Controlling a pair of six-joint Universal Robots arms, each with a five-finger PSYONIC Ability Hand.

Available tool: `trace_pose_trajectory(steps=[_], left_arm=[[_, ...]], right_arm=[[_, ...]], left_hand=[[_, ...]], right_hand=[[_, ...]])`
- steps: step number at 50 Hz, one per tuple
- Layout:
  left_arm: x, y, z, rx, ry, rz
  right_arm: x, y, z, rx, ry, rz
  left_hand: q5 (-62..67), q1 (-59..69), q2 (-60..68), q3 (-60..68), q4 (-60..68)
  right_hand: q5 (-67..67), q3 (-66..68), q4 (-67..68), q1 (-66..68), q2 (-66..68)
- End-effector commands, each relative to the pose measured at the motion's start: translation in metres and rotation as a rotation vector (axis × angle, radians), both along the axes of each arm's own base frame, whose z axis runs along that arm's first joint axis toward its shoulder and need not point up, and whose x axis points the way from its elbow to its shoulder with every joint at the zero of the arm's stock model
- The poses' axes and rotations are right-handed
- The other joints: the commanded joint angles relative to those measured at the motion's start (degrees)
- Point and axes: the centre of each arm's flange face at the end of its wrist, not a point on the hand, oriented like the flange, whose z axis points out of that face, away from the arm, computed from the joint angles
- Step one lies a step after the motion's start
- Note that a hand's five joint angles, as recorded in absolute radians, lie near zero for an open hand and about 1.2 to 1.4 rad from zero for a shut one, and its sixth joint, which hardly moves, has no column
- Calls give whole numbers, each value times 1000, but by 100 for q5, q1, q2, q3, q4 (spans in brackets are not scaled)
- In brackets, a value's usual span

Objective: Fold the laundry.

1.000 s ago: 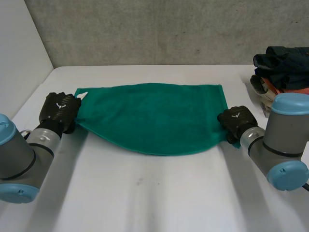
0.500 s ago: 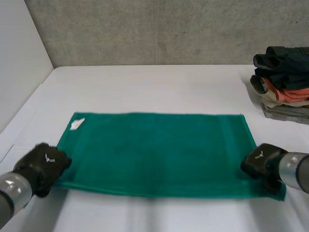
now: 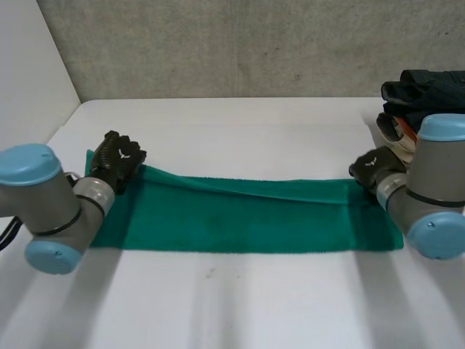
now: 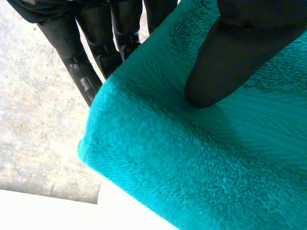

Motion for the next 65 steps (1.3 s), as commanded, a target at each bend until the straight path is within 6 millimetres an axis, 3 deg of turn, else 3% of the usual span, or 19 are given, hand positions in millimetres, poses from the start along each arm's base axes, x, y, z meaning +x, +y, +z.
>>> trace_pose_trajectory(steps=[1, 4, 5, 6, 7, 9, 14, 15, 19, 23, 30, 32, 38, 41, 44, 52, 65], left_arm=[[-12, -10, -12, 4, -11, 34], [-13, -14, -15, 5, -12, 45], [-14, -15, -16, 4, -12, 43], [-15, -15, -17, 4, -12, 42], [-17, -16, -18, 2, -13, 39], [-20, -16, -20, 0, -18, 35], [-29, -17, -11, -29, 0, 38], [-30, -17, -9, -37, 2, 39], [-30, -16, 5, -58, 27, 44], [-30, -10, 18, -63, 64, 38], [-24, -2, 2, 2, 75, 41], [-21, -2, -1, 11, 72, 47], [-20, 1, -5, 29, 81, 53], [-19, 7, -6, 55, 108, 56], [-18, 13, -4, 68, 134, 57], [-16, 30, 11, 70, 184, 50], [-17, 44, 12, 83, 183, 33]], right_arm=[[18, -24, -9, -106, -29, 36], [25, -33, -23, -125, -35, 50], [25, -36, -25, -128, -32, 46], [25, -38, -26, -132, -30, 41], [26, -41, -28, -139, -25, 38], [27, -44, -26, -157, -25, 38], [31, -52, 3, -271, -76, 13], [31, -52, 17, -311, -104, 7], [26, -45, 47, -347, -187, -5], [23, -34, 61, -329, -239, 12], [22, -11, 39, -113, -217, 63], [20, -7, 23, -37, -203, 57], [19, -9, -1, 15, -182, 41], [16, -3, -7, 51, -172, 16], [8, 11, -20, 128, -166, -9], [-25, 32, 0, 145, -174, -73], [-41, 45, -20, 220, -182, -81]], left_hand=[[1300, 1278, 1122, 1152, 1114], [1300, 1278, 1122, 1152, 1114], [1300, 1278, 1122, 1152, 1114], [1036, 1014, 858, 887, 850], [-2647, -2669, -2825, -2796, -2833], [-5700, -5722, -5878, -5848, -5886], [-5611, -5633, -5790, -5760, -5797], [-5611, -5633, -5789, -5760, -5797], [-5561, -5583, -5739, -5709, -5747], [-5577, -5600, -5756, -5726, -5764], [-5577, -5600, -5756, -5726, -5764], [-5561, -5583, -5739, -5709, -5747], [-5477, -5499, -5655, -5625, -5663], [-5476, -5499, -5655, -5625, -5663], [-5476, -5499, -5655, -5625, -5663], [-5493, -5516, -5672, -5642, -5679], [-5476, -5499, -5655, -5625, -5663]], right_hand=[[1325, 1169, 1111, 1521, 1202], [1325, 1169, 1111, 1521, 1202], [182, 26, -32, 377, 59], [-1911, -2067, -2125, -1716, -2034], [-5675, -5831, -5889, -5479, -5798], [-5675, -5831, -5889, -5479, -5798], [-5675, -5831, -5889, -5479, -5798], [-5675, -5831, -5889, -5479, -5798], [-5675, -5831, -5889, -5479, -5798], [-5675, -5831, -5889, -5479, -5798], [-5675, -5831, -5889, -5479, -5798], [-5675, -5831, -5889, -5479, -5798], [-5675, -5831, -5889, -5479, -5798], [-5675, -5831, -5889, -5479, -5798], [-4860, -5016, -5074, -4665, -4983], [-3783, -3939, -3997, -3588, -3906], [-3481, -3637, -3695, -3285, -3604]])
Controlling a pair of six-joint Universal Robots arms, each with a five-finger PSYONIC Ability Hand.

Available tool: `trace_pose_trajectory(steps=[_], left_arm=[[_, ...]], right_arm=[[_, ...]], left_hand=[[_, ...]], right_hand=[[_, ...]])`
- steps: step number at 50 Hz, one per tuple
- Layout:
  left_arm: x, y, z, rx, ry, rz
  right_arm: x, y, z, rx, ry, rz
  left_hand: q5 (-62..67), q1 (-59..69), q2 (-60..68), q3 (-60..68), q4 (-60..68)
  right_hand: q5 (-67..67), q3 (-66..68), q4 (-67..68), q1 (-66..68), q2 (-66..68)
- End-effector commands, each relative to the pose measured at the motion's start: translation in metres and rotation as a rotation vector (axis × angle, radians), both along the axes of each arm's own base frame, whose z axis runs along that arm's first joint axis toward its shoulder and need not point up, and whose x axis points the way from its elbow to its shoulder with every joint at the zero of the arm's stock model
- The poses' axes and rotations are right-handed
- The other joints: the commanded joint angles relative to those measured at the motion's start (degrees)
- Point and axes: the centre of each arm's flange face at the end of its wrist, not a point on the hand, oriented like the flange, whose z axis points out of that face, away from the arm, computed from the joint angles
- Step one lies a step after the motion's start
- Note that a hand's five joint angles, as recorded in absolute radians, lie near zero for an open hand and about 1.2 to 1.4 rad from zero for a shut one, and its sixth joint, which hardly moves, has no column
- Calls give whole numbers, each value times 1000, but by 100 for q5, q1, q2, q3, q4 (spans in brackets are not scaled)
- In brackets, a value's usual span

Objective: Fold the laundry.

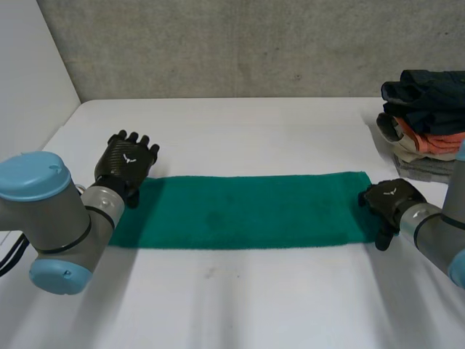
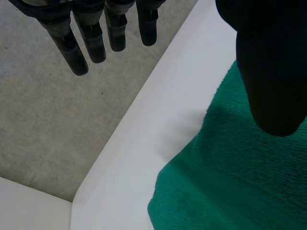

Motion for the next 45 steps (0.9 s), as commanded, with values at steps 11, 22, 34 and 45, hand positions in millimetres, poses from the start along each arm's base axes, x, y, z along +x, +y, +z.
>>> trace_pose_trajectory(steps=[11, 22, 34, 45], left_arm=[[0, 13, 7, -5, 2, -11], [4, 26, 33, -56, 36, -13], [13, 38, 59, -80, 152, 7], [19, 43, 58, -64, 175, 18]], right_arm=[[-23, -13, -11, -128, -14, -54], [-86, -36, 18, -267, 329, -126], [35, -11, 71, -674, 282, 226], [209, 127, 19, -833, 51, 1023]], left_hand=[[-60, 74, -47, -77, -7], [-127, 7, -114, -145, -74], [-128, 6, -114, -145, -74], [-144, -10, -131, -161, -91]], right_hand=[[5509, 5598, 5563, 5579, 5675], [5509, 5598, 5563, 5579, 5675], [5509, 5598, 5563, 5579, 5675], [5509, 5598, 5563, 5579, 5675]])
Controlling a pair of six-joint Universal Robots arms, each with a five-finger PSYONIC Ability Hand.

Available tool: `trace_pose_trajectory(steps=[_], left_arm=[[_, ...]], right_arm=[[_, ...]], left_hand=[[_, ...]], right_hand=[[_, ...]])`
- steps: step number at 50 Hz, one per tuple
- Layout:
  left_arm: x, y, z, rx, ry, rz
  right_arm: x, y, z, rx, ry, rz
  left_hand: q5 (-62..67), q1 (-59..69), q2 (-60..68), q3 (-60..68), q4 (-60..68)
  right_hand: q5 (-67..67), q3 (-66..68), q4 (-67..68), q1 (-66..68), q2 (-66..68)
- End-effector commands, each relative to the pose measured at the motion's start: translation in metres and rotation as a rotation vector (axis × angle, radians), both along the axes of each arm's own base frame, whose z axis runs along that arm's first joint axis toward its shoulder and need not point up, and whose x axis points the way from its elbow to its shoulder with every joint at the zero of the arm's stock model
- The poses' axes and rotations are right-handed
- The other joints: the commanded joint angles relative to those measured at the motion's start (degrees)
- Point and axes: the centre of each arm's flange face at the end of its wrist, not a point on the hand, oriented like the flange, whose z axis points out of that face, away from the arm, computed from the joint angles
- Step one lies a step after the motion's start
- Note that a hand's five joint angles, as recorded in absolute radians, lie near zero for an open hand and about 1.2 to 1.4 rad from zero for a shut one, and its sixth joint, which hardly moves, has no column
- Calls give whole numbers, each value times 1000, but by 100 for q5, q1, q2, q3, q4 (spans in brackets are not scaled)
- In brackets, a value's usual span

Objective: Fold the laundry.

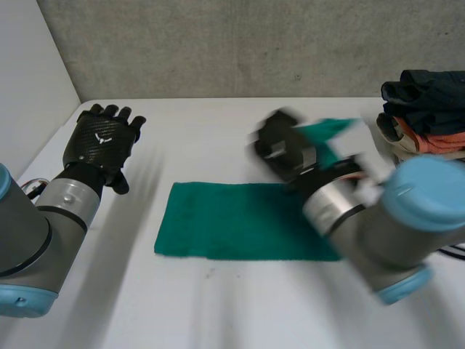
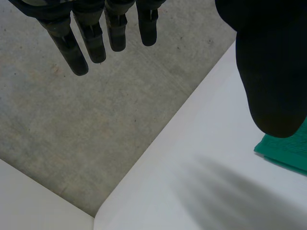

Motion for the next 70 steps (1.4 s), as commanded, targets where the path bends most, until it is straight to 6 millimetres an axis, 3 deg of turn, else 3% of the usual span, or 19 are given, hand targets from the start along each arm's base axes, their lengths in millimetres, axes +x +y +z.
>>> trace_pose_trajectory(steps=[1, 7, 11, 12, 16, 19, 22, 33, 38, 40, 47, 51, 52, 56, 62, 64, 66, 69, 70], left_arm=[[3, 2, -5, 14, 0, 6], [4, -1, -3, 6, 6, 10], [3, -3, 0, -4, 9, 12], [3, -3, 1, -7, 10, 10], [-3, -1, 5, -21, 15, -8], [-9, 2, 7, -29, 20, -30], [-27, 15, 8, -32, 22, -99], [-58, 33, -13, 7, 7, -201], [-59, 35, -16, 12, 5, -204], [-59, 34, -16, 13, 4, -203], [-55, 35, -13, 8, 5, -189], [-54, 34, -9, -3, 6, -180], [-53, 34, -8, -4, 7, -175], [-44, 29, -4, -11, 12, -128], [-25, 22, 2, -9, 54, 9], [-25, 22, 2, -3, 77, 18], [-25, 22, 2, 13, 118, 18], [-27, 23, 3, 26, 163, 9], [-27, 23, 4, 28, 176, 7]], right_arm=[[92, 85, -61, 26, 85, 442], [105, 87, -93, 90, 131, 467], [103, 88, -88, 116, 124, 452], [101, 85, -85, 123, 115, 432], [89, 82, -70, 259, 5, 315], [73, 73, -39, 378, -170, 224], [38, 51, -26, 528, -311, 81], [-38, 32, -75, 834, -206, -260], [-56, 16, -83, 792, -172, -345], [-59, 8, -80, 736, -184, -365], [-50, -5, -21, 383, -247, -358], [-6, 28, -12, 302, -167, -176], [17, 45, -18, 284, -124, -73], [60, 93, -40, 260, -17, 182], [78, 131, -80, 318, 96, 383], [77, 130, -87, 351, 106, 373], [75, 129, -83, 388, 78, 353], [73, 126, -69, 458, -19, 331], [68, 115, -48, 505, -123, 301]], left_hand=[[-144, -10, -131, -161, -90], [-161, -27, -148, -178, -107], [-161, -27, -148, -178, -107], [-161, -27, -148, -178, -107], [-161, -27, -148, -178, -107], [-161, -27, -148, -178, -107], [-161, -27, -148, -178, -107], [-161, -27, -148, -178, -107], [-161, -27, -148, -178, -107], [-161, -27, -148, -178, -107], [-161, -27, -148, -178, -107], [-144, -10, -131, -162, -91], [-144, -10, -131, -161, -90], [-127, 7, -114, -145, -74], [-194, -61, -181, -212, -141], [-195, -61, -182, -212, -141], [-195, -61, -182, -212, -141], [-178, -44, -165, -195, -124], [-178, -44, -165, -195, -124]], right_hand=[[1218, 1152, 1130, 1632, 1238], [1218, 1152, 1130, 1632, 1238], [-5180, -5246, -5268, -4765, -5160], [-5782, -5848, -5870, -5368, -5762], [-5782, -5848, -5870, -5368, -5762], [-5782, -5848, -5870, -5368, -5762], [-5782, -5848, -5870, -5368, -5762], [-5744, -5810, -5832, -5329, -5724], [1203, 1137, 1115, 1617, 1223], [1218, 1152, 1130, 1632, 1238], [1218, 1152, 1130, 1632, 1238], [1218, 1152, 1130, 1632, 1238], [1218, 1152, 1130, 1632, 1238], [1218, 1152, 1130, 1632, 1238], [1218, 1152, 1130, 1632, 1238], [-1251, -1317, -1339, -837, -1231], [-5279, -5346, -5368, -4865, -5260], [-5782, -5848, -5870, -5368, -5762], [-5782, -5848, -5870, -5368, -5762]])
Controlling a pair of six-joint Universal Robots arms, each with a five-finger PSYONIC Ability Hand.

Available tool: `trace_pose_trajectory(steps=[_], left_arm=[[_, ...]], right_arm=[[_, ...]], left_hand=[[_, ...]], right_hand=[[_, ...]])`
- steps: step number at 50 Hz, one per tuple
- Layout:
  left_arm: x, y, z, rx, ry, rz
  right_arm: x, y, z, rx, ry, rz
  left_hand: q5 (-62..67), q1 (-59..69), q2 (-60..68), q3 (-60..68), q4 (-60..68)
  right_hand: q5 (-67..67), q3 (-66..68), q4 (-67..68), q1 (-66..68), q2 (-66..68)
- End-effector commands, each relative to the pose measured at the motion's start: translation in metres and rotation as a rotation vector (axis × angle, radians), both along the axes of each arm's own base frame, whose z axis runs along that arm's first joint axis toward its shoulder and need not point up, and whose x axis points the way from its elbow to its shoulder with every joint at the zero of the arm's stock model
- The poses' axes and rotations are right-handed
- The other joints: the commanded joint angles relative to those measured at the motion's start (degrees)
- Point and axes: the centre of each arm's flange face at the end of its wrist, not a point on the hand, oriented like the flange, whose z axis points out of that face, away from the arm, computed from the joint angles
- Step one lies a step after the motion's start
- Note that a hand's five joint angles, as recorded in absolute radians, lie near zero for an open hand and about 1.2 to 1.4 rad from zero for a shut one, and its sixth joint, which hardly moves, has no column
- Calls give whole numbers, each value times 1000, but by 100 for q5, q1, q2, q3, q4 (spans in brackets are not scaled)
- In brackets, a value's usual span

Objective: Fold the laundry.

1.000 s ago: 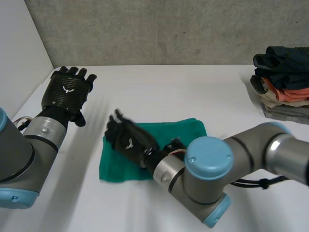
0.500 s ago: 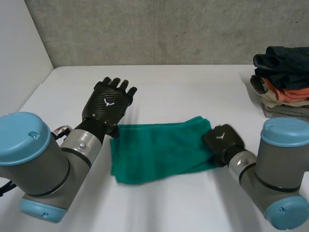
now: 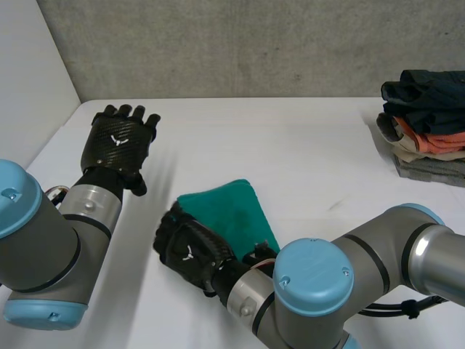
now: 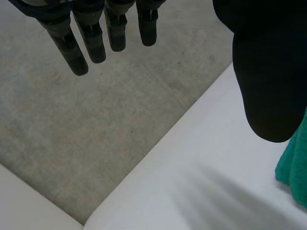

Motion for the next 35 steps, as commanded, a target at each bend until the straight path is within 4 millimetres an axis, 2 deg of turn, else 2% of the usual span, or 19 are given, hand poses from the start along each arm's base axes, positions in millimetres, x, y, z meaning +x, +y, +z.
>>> trace_pose_trajectory(steps=[1, 3, 4, 10, 13, 19, 24, 25, 27, 31, 35], left_arm=[[-3, 1, 3, 29, 107, -5], [-6, 3, 6, 34, 142, -21], [-9, 4, 7, 35, 157, -29], [-39, 31, 12, 74, 248, -150], [-50, 44, -3, 137, 237, -186], [-54, 56, -42, 286, 175, -168], [-45, 57, -76, 396, 100, -64], [-43, 56, -80, 409, 89, -53], [-40, 55, -89, 433, 67, -38], [-34, 52, -100, 476, 29, -11], [-29, 50, -101, 499, 18, 5]], right_arm=[[-16, -29, 46, 234, -214, -153], [-27, -47, 64, 297, -298, -212], [-43, -67, 80, 385, -396, -284], [-71, -97, 82, 637, -474, -438], [-72, -103, 82, 682, -446, -469], [-60, -119, 48, 805, -308, -536], [-55, -129, 22, 856, -216, -571], [-54, -131, 11, 860, -180, -578], [-53, -131, 4, 848, -148, -578], [-54, -134, -1, 756, -82, -579], [-59, -139, 8, 646, -59, -618]], left_hand=[[-177, -44, -161, -195, -124], [-161, -27, -144, -178, -107], [-161, -27, -144, -178, -107], [-144, -10, -127, -161, -90], [-93, 40, -77, -111, -40], [-93, 40, -77, -110, -40], [-77, 57, -60, -94, -23], [-60, 74, -43, -77, -6], [-60, 74, -43, -77, -6], [-9, 124, 7, -27, 44], [75, 208, 92, 58, 128]], right_hand=[[-1412, -1539, -1571, -1293, -1381], [-1412, -1539, -1571, -1293, -1381], [-1412, -1539, -1571, -1293, -1381], [-1412, -1539, -1571, -1293, -1381], [-1412, -1539, -1571, -1293, -1381], [-1412, -1539, -1571, -1293, -1381], [-1412, -1539, -1571, -1293, -1381], [-1412, -1539, -1571, -1293, -1381], [-1412, -1539, -1571, -1293, -1381], [-1412, -1539, -1571, -1293, -1381], [-1412, -1539, -1571, -1293, -1381]])
